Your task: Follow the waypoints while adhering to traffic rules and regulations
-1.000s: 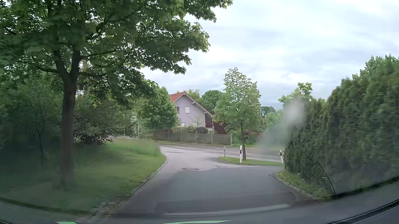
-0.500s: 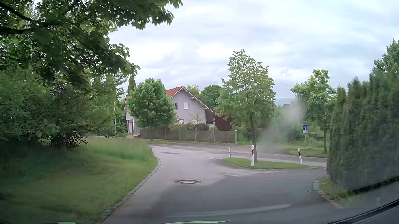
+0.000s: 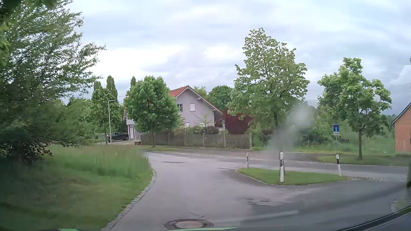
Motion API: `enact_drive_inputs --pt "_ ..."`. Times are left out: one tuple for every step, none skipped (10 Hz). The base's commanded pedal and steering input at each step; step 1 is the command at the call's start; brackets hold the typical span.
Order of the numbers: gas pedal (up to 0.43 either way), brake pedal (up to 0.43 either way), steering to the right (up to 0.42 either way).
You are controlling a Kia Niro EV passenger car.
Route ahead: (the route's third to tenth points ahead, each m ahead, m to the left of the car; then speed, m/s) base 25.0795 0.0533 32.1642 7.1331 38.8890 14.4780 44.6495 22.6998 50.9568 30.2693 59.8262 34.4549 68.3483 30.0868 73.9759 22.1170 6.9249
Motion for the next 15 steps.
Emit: enact_drive_inputs --pt "0.000 0.171 -0.019" --pt "0.000 0.177 -0.021" --pt "0.000 0.171 -0.024" --pt "0.000 0.171 -0.025" --pt "0.000 0.171 -0.026" --pt "0.000 0.171 -0.028" --pt "0.000 0.177 -0.032" --pt "0.000 0.171 -0.040" --pt "0.000 0.171 -0.045" --pt "0.000 0.171 -0.048" --pt "0.000 0.165 -0.049" --pt "0.000 0.128 -0.057" --pt "0.000 0.122 -0.065" --pt "0.000 0.067 -0.072" --pt "0.000 0.000 -0.082"
